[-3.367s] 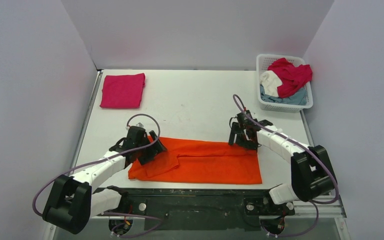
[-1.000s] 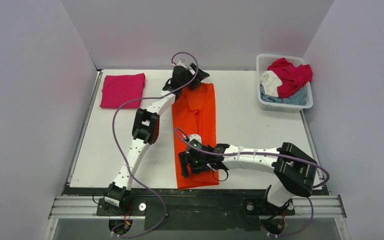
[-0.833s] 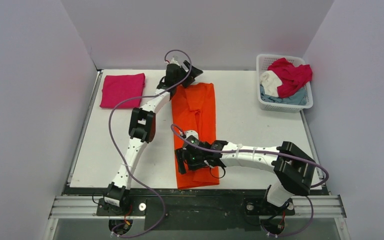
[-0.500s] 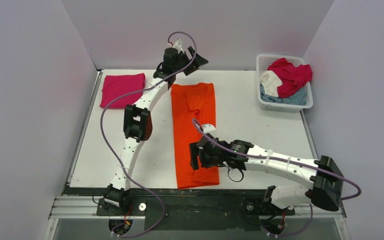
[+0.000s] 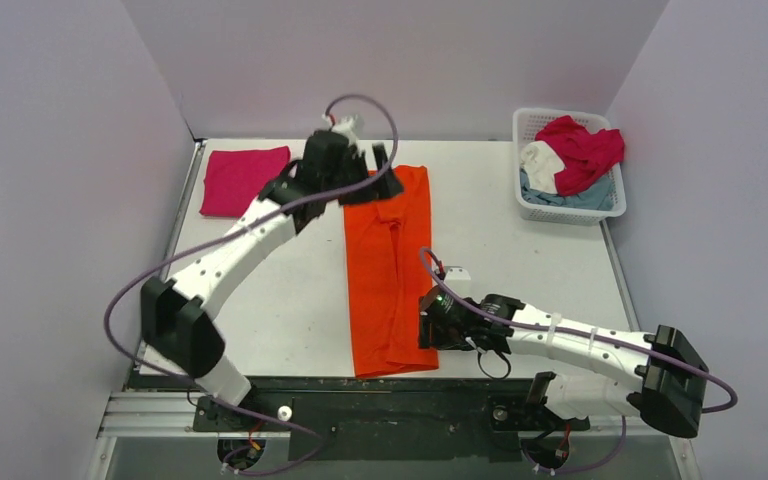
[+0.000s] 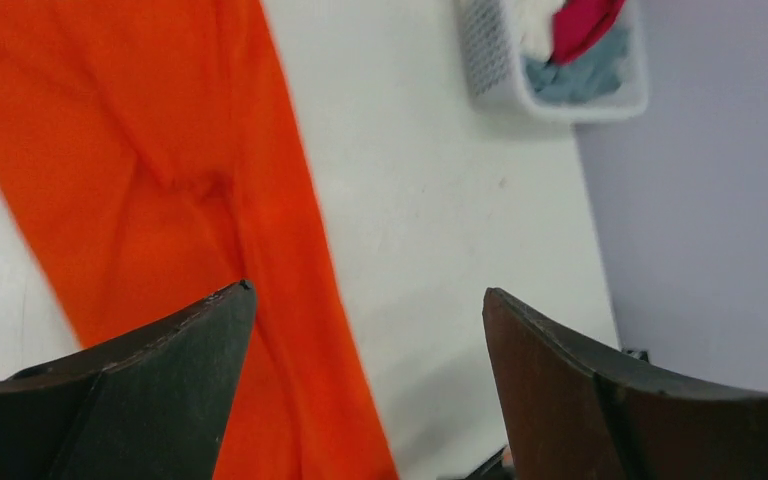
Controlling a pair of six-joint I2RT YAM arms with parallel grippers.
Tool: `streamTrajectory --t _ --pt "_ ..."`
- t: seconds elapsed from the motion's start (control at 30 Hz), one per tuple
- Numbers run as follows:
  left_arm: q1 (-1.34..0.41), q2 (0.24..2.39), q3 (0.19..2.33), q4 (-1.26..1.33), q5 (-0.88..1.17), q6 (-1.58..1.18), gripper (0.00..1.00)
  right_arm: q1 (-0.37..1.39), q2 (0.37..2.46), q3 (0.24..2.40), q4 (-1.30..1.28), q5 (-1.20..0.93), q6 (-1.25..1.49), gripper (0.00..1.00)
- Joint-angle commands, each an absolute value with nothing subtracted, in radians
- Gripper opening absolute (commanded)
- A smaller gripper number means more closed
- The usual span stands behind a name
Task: Fold and stack the t-shirts
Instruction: Rotate the tshirt 90 degrees, then grab the bottom of the folded rectangular tshirt with both arms
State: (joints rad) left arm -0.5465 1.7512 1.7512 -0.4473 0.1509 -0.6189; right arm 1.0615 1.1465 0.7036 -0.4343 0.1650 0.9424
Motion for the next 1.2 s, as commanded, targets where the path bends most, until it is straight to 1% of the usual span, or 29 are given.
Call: streamTrajectory --t 0.0,0.03,0.07,0.1,0.13,0.27,0.37,0.5,0.53,0.63,0.77,0.8,0.93,1.03,1.17 --pt "-0.612 1.371 1.221 -0.422 -0.045 -0.728 0.94 1.061 1.215 0.703 -0.404 0.154 0.97 0.55" --pt "-0.622 1.312 1.078 -0.385 -0.044 -0.796 0.94 1.06 1.225 0.702 -0.382 0.148 0.967 0.55" --pt "-0.63 1.209 1.021 -0.379 -0.045 -0.85 0.94 1.06 1.246 0.702 -0.375 0.138 0.966 0.55" --pt "-0.647 1.164 0.93 -0.391 -0.045 -0.87 0.94 1.06 1.257 0.704 -0.358 0.134 0.961 0.55" --pt "-0.658 1.083 0.895 -0.424 -0.047 -0.902 0.94 1.062 1.282 0.708 -0.352 0.123 0.958 0.54" --pt "-0.782 0.902 0.7 -0.477 -0.01 -0.99 0.94 1.066 1.342 0.699 -0.333 0.098 0.964 0.53" --pt "-0.845 0.843 0.566 -0.474 0.049 -1.046 0.94 1.072 1.339 0.668 -0.331 0.111 0.983 0.52" --pt "-0.953 0.82 0.422 -0.309 0.126 -1.134 0.93 1.076 1.344 0.626 -0.326 0.112 0.997 0.52" --pt "-0.984 0.834 0.413 -0.289 0.13 -1.149 0.92 1.078 1.346 0.614 -0.315 0.11 1.003 0.52" --pt "-1.031 0.88 0.413 -0.325 0.103 -1.165 0.84 1.08 1.348 0.601 -0.31 0.106 1.012 0.52" --pt "-1.081 0.953 0.411 -0.301 0.057 -1.184 0.77 1.081 1.348 0.584 -0.299 0.103 1.016 0.45" --pt "-1.085 0.963 0.412 -0.285 0.056 -1.186 0.73 1.081 1.347 0.583 -0.294 0.098 1.017 0.43" --pt "-1.096 1.01 0.427 -0.339 -0.02 -1.203 0.63 1.081 1.334 0.569 -0.27 0.076 1.027 0.39" --pt "-1.097 1.033 0.434 -0.331 -0.072 -1.209 0.61 1.081 1.327 0.562 -0.268 0.07 1.028 0.38" --pt "-1.097 1.065 0.447 -0.275 -0.09 -1.201 0.6 1.081 1.326 0.56 -0.262 0.067 1.026 0.38"
